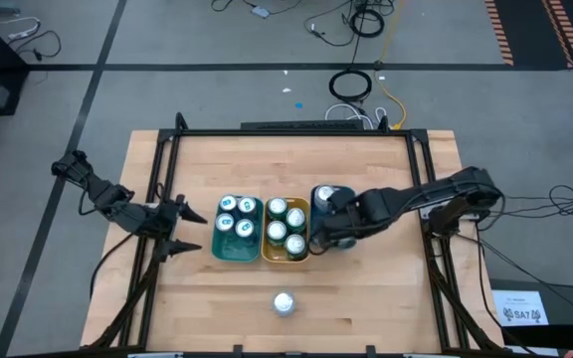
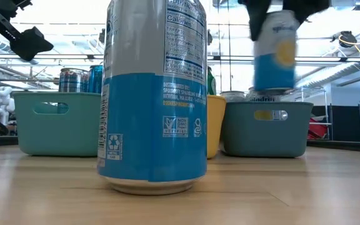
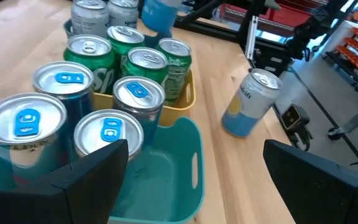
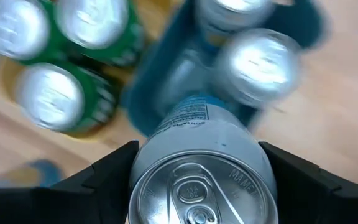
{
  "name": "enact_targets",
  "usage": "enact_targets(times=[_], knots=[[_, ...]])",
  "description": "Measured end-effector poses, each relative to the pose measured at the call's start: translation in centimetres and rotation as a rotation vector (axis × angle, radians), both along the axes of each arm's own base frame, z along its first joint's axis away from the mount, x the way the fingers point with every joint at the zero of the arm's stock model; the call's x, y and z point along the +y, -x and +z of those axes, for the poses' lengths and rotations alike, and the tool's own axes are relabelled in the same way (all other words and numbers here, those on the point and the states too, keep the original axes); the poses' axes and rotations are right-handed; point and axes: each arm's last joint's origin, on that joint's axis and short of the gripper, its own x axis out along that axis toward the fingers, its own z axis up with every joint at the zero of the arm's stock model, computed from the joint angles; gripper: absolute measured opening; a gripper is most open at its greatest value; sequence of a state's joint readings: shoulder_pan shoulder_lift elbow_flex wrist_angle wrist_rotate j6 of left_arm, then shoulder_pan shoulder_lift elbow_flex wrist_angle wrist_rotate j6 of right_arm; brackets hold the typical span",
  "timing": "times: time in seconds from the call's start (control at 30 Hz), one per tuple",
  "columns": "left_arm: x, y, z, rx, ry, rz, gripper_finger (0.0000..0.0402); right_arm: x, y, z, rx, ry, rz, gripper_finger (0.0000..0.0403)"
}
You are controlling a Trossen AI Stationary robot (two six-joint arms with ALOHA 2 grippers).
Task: Sort soda cans
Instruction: Put the blue and white soda can into the dark blue bin
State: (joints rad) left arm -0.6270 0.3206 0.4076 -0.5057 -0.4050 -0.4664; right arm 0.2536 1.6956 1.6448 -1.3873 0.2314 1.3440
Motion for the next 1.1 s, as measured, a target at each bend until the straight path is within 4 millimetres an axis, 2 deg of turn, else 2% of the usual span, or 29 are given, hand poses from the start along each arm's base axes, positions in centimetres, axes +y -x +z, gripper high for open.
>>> enact_targets(times=[0.1, 0.17, 0.3, 0.53, 0.67, 0.83, 1.0, 1.1], knots=[[0.1, 0.0, 0.0, -0.007, -0.009, 0.026, 0.0382, -0.5, -0.4, -1.0, -0.108, -0.037, 0.006, 0.0282], [0.1, 0.0, 0.0, -0.012, -0.017, 0.047, 0.0382, -1.0, -0.5, -1.8, -0.118, -0.047, 0.001, 0.0282], [0.2, 0.0, 0.0, -0.019, -0.027, 0.074, 0.0382, -2.2, -0.6, -3.0, -0.061, -0.031, -0.006, 0.0282], [0.2, 0.0, 0.0, -0.019, -0.027, 0.075, 0.0382, -3.8, -2.4, -4.7, -0.048, -0.025, 0.034, 0.0283], [0.2, -0.1, 0.0, -0.019, -0.027, 0.075, 0.0382, -4.5, -3.4, -6.5, 0.014, -0.025, 0.050, 0.0288], [0.2, 0.0, 0.0, -0.019, -0.023, 0.076, 0.0382, -4.7, -4.8, -9.0, 0.079, -0.051, 0.112, 0.0316], [0.2, 0.0, 0.0, -0.016, -0.010, 0.082, 0.0382, -4.7, -5.0, -9.6, 0.095, -0.051, 0.114, 0.0340], [0.2, 0.0, 0.0, -0.011, -0.004, 0.079, 0.0382, -4.7, -4.8, -8.7, 0.069, -0.056, 0.105, 0.0343]])
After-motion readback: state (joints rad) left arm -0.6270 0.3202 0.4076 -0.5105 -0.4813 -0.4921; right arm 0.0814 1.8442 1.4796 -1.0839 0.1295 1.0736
